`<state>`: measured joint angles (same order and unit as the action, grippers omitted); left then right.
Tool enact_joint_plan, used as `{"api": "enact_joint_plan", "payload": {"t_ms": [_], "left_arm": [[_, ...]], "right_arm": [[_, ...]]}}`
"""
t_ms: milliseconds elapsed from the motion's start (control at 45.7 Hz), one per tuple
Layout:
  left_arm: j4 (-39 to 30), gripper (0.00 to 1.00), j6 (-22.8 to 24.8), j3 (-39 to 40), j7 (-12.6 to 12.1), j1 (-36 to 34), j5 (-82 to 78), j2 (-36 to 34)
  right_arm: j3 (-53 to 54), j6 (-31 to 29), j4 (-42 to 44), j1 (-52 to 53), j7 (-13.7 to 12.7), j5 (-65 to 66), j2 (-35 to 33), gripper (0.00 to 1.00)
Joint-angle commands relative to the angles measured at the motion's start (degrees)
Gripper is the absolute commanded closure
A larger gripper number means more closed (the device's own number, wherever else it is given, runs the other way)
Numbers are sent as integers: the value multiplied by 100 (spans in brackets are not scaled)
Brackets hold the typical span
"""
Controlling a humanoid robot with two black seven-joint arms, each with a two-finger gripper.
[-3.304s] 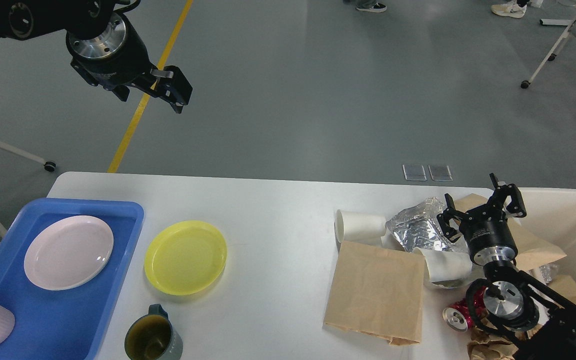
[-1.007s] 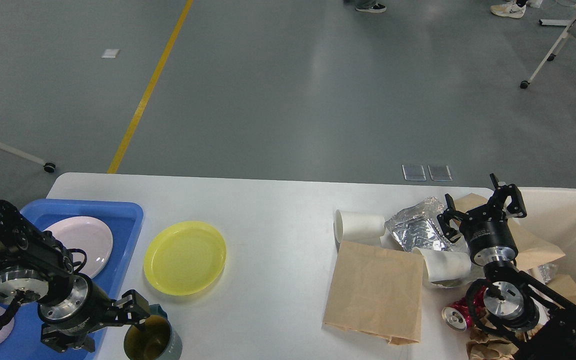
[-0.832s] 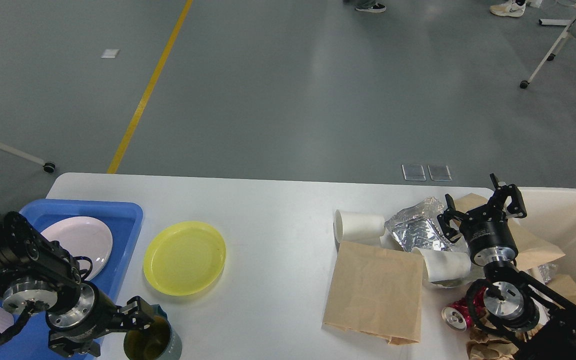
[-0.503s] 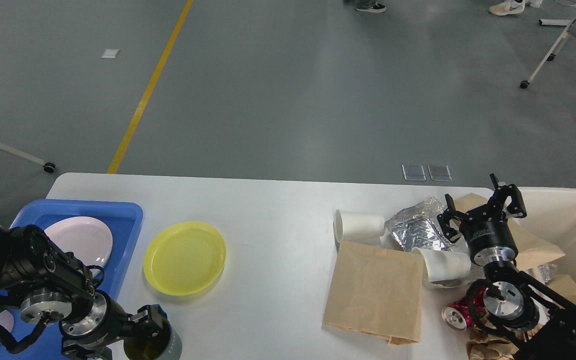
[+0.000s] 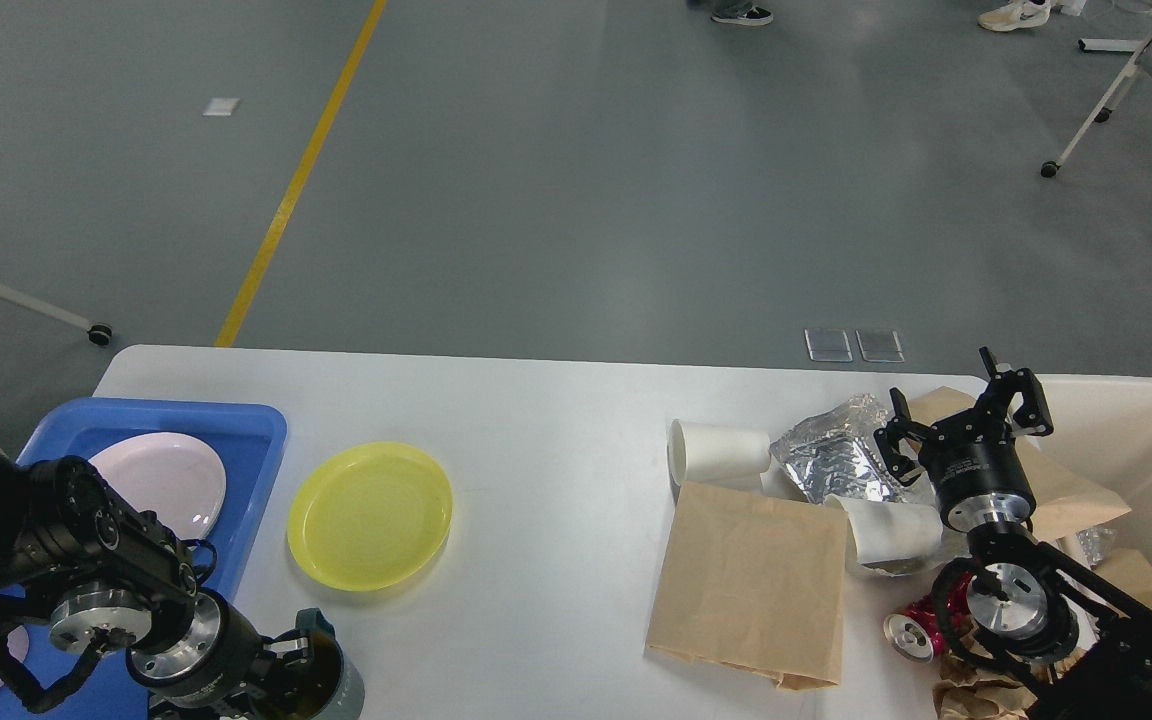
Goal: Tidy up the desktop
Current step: 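Grasp the teal mug with the left gripper, then lift the teal mug and set it down near the tray corner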
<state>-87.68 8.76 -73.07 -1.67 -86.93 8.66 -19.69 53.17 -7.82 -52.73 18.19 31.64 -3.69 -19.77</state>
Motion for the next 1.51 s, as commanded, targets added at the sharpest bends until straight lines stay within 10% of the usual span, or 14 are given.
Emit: {"api": "enact_joint_plan", "payload": {"t_ms": [0, 372, 744, 985, 1204, 1488], "left_arm": [[5, 100, -41, 4, -18, 1, 4, -9], [-118, 100, 818, -417, -9, -701, -5, -123], [-891, 100, 3349, -1499, -132, -4951, 13, 34], [-1322, 100, 3843, -1798, 87, -6564, 13, 263], [-1244, 100, 4072, -2149, 264, -6486, -5, 141], [29, 100, 4055, -2176, 316, -4712, -1225, -1546]], "right_arm": [[0, 0, 0, 0, 0, 0, -1, 0], [0, 0, 8, 0, 0, 0, 8, 0], [0, 0, 0, 9, 0, 0, -1, 0], [0, 0, 0, 9, 0, 0, -1, 0], [0, 0, 0, 0, 0, 0, -1, 0], [0, 0, 0, 0, 0, 0, -1, 0]]}}
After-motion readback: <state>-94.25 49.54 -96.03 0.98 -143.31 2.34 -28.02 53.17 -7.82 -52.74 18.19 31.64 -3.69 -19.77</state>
